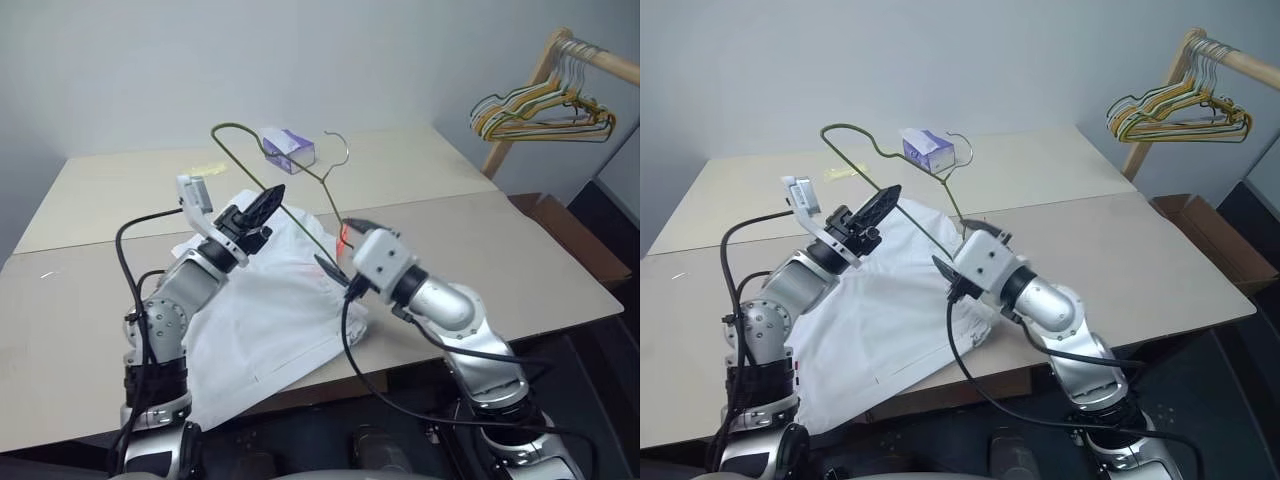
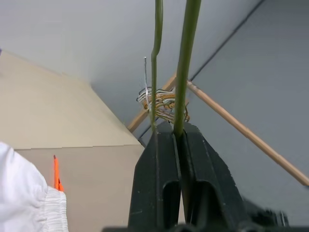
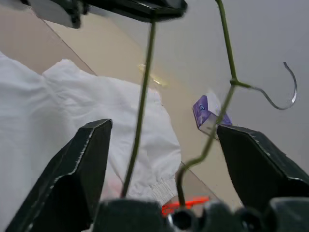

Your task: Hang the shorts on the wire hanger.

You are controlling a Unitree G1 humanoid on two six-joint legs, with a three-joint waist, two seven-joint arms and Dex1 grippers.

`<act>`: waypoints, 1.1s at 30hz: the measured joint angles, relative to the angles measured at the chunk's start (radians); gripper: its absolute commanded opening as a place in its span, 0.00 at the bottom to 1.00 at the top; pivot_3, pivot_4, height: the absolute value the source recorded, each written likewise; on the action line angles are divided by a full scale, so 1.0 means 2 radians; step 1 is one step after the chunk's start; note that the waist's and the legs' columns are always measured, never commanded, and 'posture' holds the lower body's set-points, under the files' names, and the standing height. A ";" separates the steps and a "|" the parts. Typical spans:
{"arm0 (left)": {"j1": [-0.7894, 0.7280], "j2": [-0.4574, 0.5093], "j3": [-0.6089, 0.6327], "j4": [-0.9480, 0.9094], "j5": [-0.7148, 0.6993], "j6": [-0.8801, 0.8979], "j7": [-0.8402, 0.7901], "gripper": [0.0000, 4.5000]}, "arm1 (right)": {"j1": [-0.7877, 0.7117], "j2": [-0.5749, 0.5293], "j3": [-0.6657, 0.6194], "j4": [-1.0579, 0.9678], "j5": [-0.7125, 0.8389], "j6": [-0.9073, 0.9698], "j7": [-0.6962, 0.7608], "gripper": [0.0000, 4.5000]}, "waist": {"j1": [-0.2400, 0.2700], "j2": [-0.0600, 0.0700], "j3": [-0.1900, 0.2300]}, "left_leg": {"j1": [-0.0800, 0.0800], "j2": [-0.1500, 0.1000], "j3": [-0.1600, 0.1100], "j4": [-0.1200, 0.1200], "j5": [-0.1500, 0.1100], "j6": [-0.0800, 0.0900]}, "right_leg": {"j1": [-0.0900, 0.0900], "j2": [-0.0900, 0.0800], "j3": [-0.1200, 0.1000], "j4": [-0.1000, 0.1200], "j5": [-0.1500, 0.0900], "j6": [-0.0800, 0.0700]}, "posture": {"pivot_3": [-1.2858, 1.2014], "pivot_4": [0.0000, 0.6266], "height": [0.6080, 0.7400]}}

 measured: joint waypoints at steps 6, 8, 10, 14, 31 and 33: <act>-0.003 0.098 0.035 0.021 -0.015 0.012 -0.145 0.00 | -0.042 -0.088 -0.165 -0.003 0.261 0.229 0.125 0.96 | -0.002 0.000 0.000 | 0.000 0.001 0.000 0.000 0.000 0.000 | 0.000 0.000 -0.001 0.000 0.000 0.000 | 0.47 0.00 1.00; -0.009 0.119 0.052 0.034 -0.032 0.019 -0.196 0.00 | -0.058 -0.115 -0.203 0.026 0.342 0.295 0.163 0.96 | -0.003 0.000 0.000 | 0.000 0.001 0.000 0.000 0.000 0.000 | 0.000 0.000 -0.001 -0.001 -0.002 -0.003 | 0.47 0.00 1.00; -0.014 0.138 0.064 0.052 -0.064 0.038 -0.258 0.00 | -0.067 -0.141 -0.210 0.064 0.399 0.335 0.210 0.96 | -0.005 0.000 0.000 | 0.000 0.001 0.000 -0.001 0.000 0.000 | 0.000 0.000 -0.001 0.000 -0.002 -0.003 | 0.47 0.00 1.00; -0.026 0.170 0.094 0.085 -0.109 0.069 -0.363 0.00 | -0.081 -0.171 -0.178 0.142 0.436 0.357 0.283 0.96 | -0.012 0.000 0.000 | 0.000 0.001 0.000 0.000 0.000 0.001 | 0.000 0.000 -0.001 0.000 -0.005 0.000 | 0.47 0.00 1.00; -0.044 0.137 0.087 0.085 -0.090 0.066 -0.388 0.00 | -0.191 -0.087 -0.059 0.167 0.421 0.354 0.217 0.96 | -0.010 0.000 0.000 | -0.002 0.001 0.000 0.000 0.000 0.000 | -0.002 0.000 -0.001 0.000 0.000 0.000 | 0.48 0.00 1.00; -0.043 0.133 0.084 0.085 -0.090 0.065 -0.389 0.00 | -0.202 -0.087 -0.054 0.164 0.422 0.367 0.205 0.96 | -0.010 0.000 0.000 | -0.002 0.001 0.000 0.000 0.000 0.000 | -0.002 0.000 -0.001 0.000 0.000 0.000 | 0.48 0.00 1.00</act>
